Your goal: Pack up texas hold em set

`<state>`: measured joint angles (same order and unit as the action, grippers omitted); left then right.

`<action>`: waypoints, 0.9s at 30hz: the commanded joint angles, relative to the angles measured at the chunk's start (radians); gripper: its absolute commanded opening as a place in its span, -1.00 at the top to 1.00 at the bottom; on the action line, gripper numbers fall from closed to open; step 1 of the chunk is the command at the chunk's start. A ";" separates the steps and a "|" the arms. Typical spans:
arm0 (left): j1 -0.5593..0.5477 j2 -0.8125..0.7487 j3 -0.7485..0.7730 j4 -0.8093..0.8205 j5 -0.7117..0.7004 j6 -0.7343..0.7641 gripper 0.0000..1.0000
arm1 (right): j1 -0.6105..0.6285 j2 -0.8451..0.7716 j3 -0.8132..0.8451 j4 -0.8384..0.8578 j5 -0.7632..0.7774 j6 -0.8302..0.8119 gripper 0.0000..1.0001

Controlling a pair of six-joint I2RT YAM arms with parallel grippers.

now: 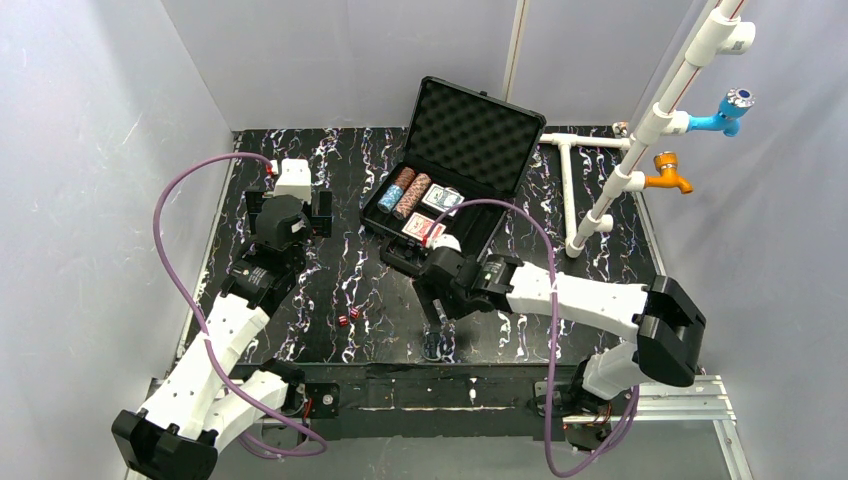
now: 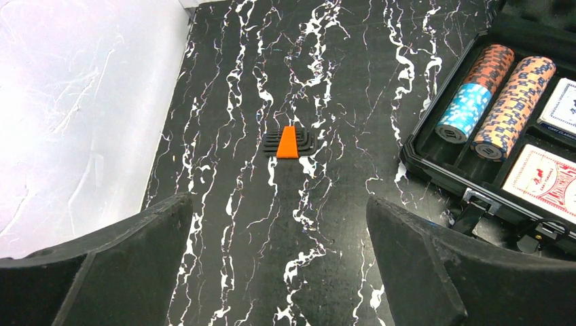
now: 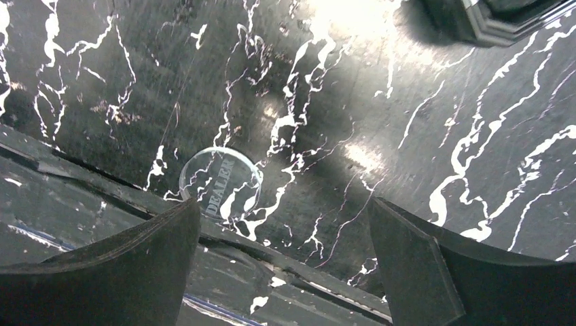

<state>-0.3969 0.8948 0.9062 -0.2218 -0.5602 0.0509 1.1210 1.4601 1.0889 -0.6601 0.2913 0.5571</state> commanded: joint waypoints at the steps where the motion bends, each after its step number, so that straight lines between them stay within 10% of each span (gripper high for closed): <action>1: -0.004 -0.019 0.010 0.027 -0.004 -0.014 -0.99 | 0.071 -0.038 -0.033 0.051 0.067 0.078 -1.00; 27: -0.004 0.000 0.025 0.005 0.002 -0.025 -0.99 | 0.269 -0.058 -0.184 0.130 0.093 0.179 -1.00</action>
<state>-0.3969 0.9016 0.9062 -0.2176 -0.5560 0.0399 1.3697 1.4384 0.9192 -0.5564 0.3653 0.7082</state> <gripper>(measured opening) 0.992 0.997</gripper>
